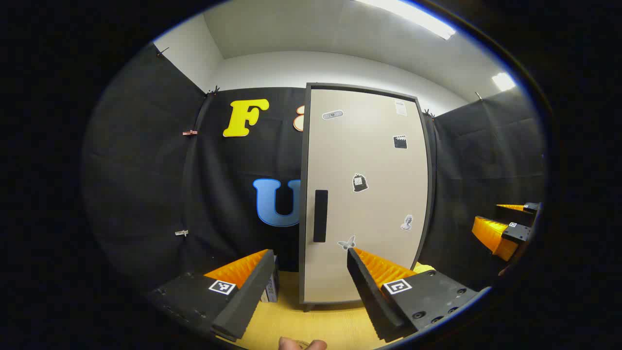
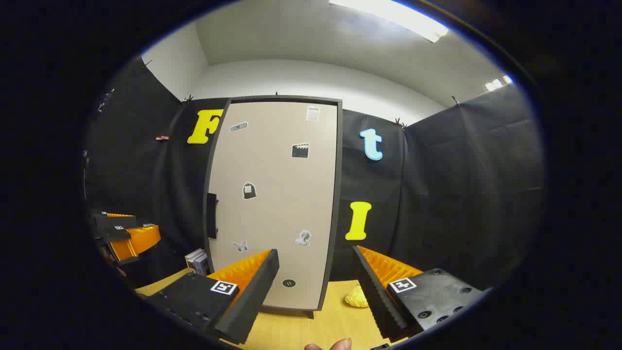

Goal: Open the cabinet door with the right hand, grasp the bottle in the cabinet with the left hand and place it on the coaster, then close the cabinet door with the right hand.

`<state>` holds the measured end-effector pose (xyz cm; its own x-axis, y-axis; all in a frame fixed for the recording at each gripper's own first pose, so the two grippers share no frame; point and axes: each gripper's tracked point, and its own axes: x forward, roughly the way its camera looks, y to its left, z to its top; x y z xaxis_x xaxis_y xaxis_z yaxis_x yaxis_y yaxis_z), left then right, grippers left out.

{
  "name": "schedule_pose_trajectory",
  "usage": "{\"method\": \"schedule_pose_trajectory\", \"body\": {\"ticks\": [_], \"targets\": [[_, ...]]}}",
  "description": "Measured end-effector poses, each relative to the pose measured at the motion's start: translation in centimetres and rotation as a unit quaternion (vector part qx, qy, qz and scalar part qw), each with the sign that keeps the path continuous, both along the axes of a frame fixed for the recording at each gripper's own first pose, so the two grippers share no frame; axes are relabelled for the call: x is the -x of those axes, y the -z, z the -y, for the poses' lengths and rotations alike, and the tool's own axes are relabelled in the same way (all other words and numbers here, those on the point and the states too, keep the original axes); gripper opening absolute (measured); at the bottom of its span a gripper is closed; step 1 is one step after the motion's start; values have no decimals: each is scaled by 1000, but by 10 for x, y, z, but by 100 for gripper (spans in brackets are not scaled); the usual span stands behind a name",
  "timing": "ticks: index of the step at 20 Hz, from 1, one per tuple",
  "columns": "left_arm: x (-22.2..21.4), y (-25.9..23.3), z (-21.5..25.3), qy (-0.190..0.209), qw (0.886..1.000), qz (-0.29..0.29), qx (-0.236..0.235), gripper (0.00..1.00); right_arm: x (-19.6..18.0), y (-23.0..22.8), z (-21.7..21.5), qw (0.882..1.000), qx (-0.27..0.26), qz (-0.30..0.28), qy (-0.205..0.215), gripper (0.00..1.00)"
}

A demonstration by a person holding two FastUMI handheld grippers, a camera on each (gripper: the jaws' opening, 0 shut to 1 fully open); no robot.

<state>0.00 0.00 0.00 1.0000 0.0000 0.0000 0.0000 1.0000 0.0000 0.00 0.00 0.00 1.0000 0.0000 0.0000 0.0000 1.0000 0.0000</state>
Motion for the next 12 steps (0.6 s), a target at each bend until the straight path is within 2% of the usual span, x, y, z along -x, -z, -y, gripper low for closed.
{"method": "schedule_pose_trajectory", "body": {"ticks": [12], "targets": [[-1,-12,5,8,999,8,-31,95,-3,2,-1,1000,-14,-16,-7,97]]}}
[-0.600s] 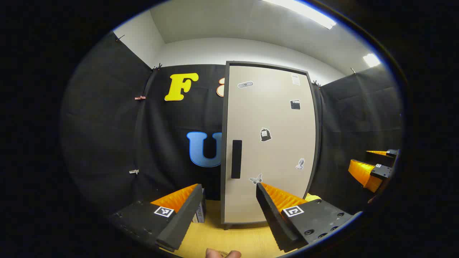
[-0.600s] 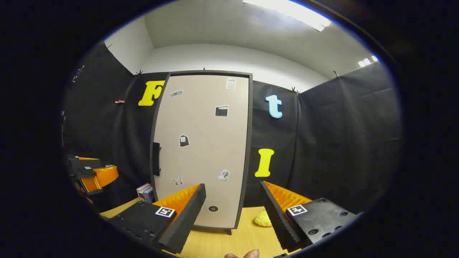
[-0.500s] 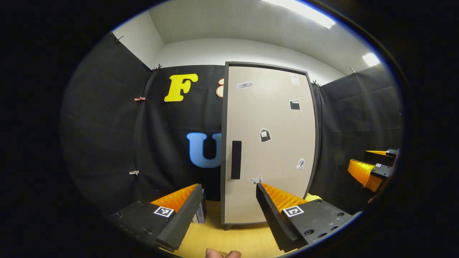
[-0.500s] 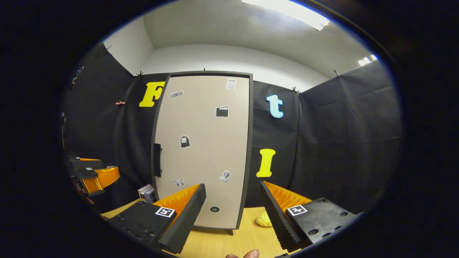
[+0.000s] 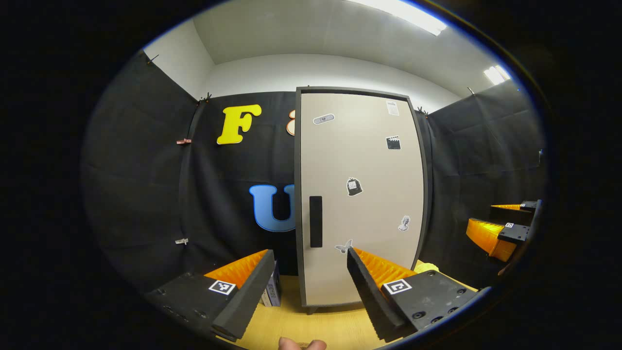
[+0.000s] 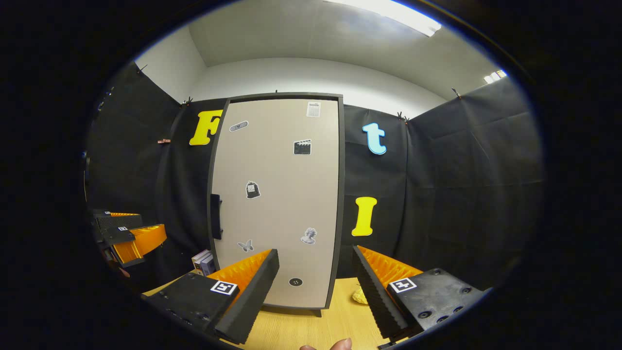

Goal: Open the cabinet door with the right hand, grasp the bottle in the cabinet with the left hand and place it on the coaster, then close the cabinet door with the right hand.

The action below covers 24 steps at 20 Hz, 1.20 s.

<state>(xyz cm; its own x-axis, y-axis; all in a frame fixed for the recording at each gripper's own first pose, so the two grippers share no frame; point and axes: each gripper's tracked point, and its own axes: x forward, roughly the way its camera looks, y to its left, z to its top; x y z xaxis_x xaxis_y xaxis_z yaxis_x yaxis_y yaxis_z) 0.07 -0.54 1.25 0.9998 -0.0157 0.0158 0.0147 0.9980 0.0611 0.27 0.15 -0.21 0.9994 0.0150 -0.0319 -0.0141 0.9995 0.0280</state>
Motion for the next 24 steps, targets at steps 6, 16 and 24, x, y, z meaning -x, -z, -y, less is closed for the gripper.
{"method": "schedule_pose_trajectory", "body": {"ticks": [6,16,24], "targets": [[5,-5,-16,5,1000,7,-12,94,2,-3,-2,1000,6,1,4,97],[24,-6,-92,-28,999,9,-20,95,-9,-15,-76,999,7,16,-31,97],[44,-3,-172,-67,998,9,-21,96,-49,-22,-177,996,-13,29,-78,97]]}}
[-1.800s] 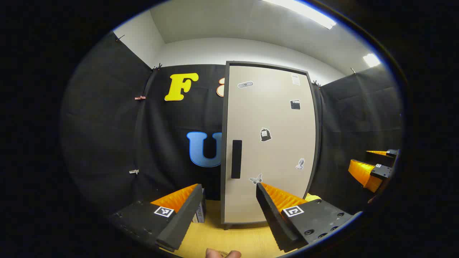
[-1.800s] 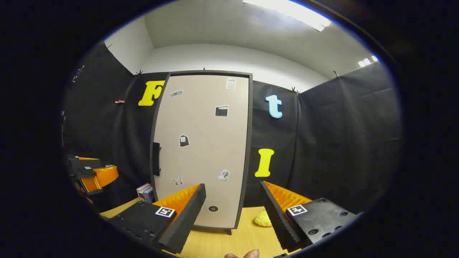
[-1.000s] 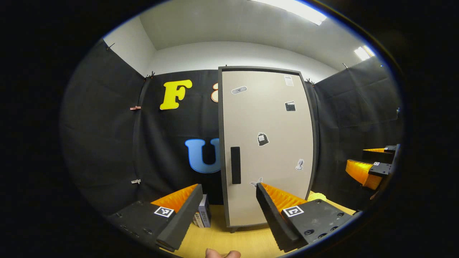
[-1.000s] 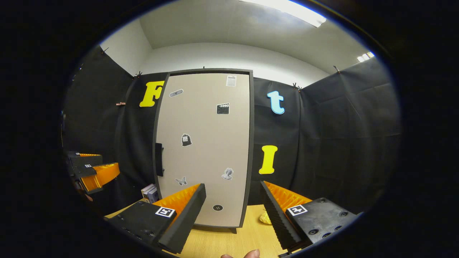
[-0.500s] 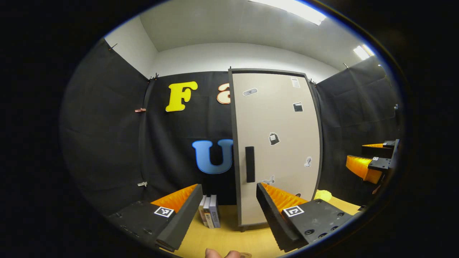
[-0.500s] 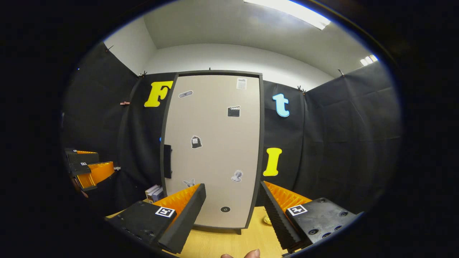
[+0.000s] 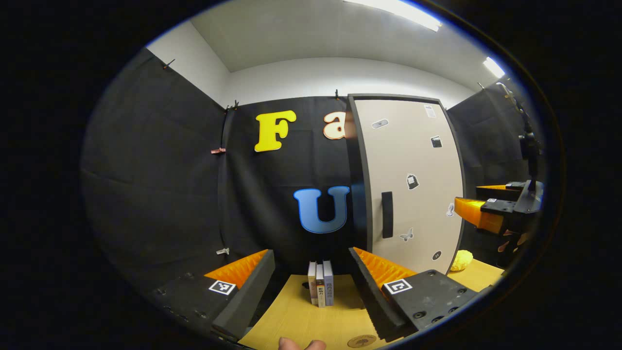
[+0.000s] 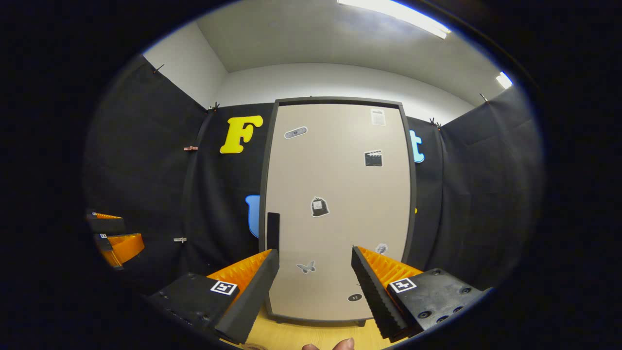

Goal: Open the cabinet door with the right hand, grasp the bottle in the cabinet with the left hand and place it on the coaster, then close the cabinet door with the right hand.

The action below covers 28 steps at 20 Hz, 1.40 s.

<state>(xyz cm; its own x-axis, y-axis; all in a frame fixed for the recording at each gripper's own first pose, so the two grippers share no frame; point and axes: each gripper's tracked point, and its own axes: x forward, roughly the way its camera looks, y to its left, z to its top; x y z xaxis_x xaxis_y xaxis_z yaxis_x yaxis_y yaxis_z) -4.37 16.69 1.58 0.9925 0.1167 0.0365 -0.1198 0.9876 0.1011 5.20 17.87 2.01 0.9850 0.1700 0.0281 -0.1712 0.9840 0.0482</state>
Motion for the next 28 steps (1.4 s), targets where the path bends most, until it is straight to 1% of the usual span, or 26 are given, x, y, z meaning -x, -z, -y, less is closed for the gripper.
{"method": "schedule_pose_trajectory", "body": {"ticks": [1,4,8,11,14,16,17,18,19,20,21,22,23,24,26,28], "targets": [[2,2,-7,-1,1000,-1,7,95,-7,0,-12,1000,-2,0,-2,97],[3,10,-26,-1,1000,-6,26,95,-35,5,-47,1000,-5,-5,-13,97],[5,14,-52,-7,1000,-6,23,95,-80,24,-84,1000,-9,-23,-13,97],[8,20,-70,-12,999,-10,28,95,-117,46,-95,998,-28,-50,2,98],[11,30,-84,-17,999,-18,37,95,-144,52,-97,998,-34,-52,22,97],[11,35,-93,-22,999,-22,43,95,-165,62,-97,997,-39,-62,36,92],[11,36,-95,-23,998,-23,46,95,-170,66,-101,996,-42,-67,34,81],[12,36,-96,-23,998,-25,48,95,-176,71,-105,996,-42,-74,35,68],[12,36,-96,-23,998,-25,48,95,-181,75,-111,996,-42,-76,29,60],[12,34,-96,-23,998,-25,46,95,-185,79,-109,995,-35,-88,38,58],[12,33,-96,-22,999,-25,44,95,-181,77,-112,996,-40,-72,37,43],[11,32,-96,-22,999,-24,41,95,-177,78,-109,996,-33,-77,40,42],[11,32,-95,-20,999,-24,41,95,-182,77,-108,997,-29,-69,37,29],[11,32,-93,-18,999,-24,41,95,-182,81,-111,997,-28,-74,27,34],[9,32,-88,-13,999,-24,44,95,-175,77,-111,997,-26,-78,6,21],[5,30,-81,-7,999,-24,45,95,-163,74,-110,997,-23,-76,-8,21]]}}
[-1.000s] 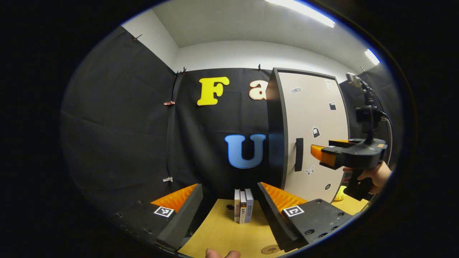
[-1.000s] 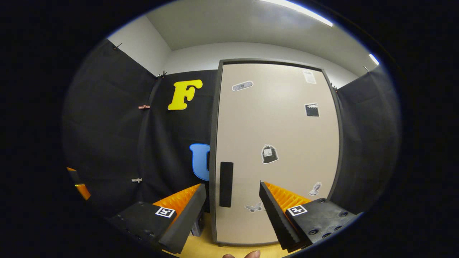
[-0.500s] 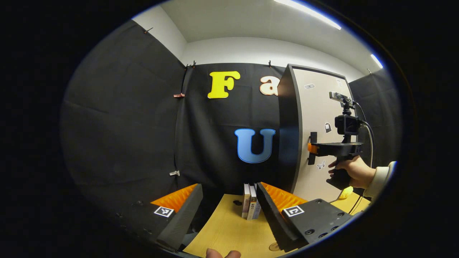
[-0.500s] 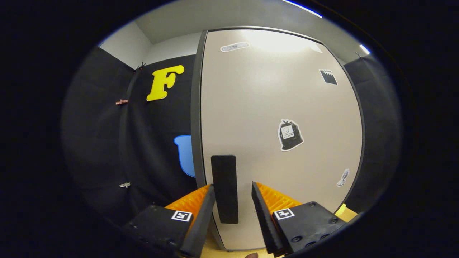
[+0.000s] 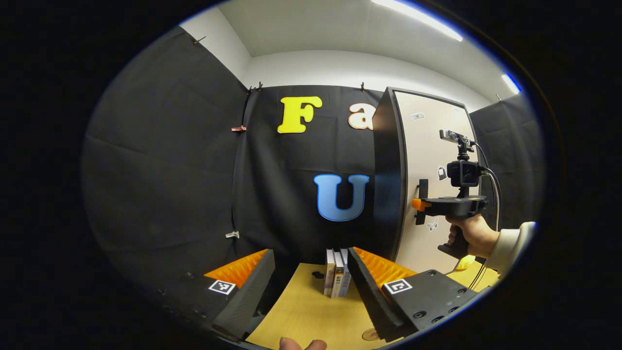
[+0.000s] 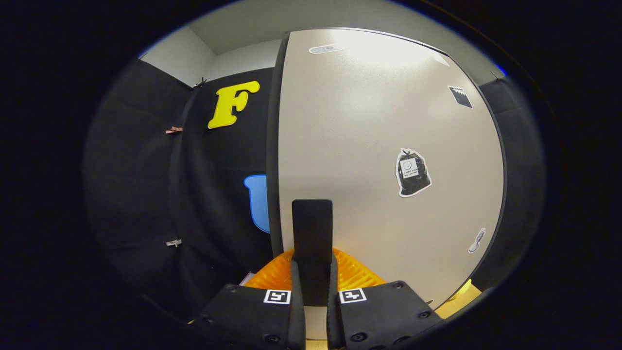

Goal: Open the cabinet door with the right hand, grasp the bottle in the cabinet with the left hand and place it on the coaster, then close the cabinet door with the right hand.

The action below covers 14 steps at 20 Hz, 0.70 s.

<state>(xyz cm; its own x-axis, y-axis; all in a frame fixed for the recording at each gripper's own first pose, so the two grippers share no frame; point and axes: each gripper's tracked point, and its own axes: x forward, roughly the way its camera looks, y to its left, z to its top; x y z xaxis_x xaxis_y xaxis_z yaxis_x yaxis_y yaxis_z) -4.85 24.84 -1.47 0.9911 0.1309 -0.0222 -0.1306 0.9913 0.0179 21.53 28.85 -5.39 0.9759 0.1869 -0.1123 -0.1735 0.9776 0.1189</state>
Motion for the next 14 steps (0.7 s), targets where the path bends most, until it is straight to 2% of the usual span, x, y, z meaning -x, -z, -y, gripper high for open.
{"method": "schedule_pose_trajectory", "body": {"ticks": [7,14], "targets": [[-7,-3,38,22,1000,5,1,95,77,-13,26,998,-23,-6,-57,21],[-33,-7,93,54,998,10,16,95,141,-23,80,997,-27,-15,-76,21]]}}
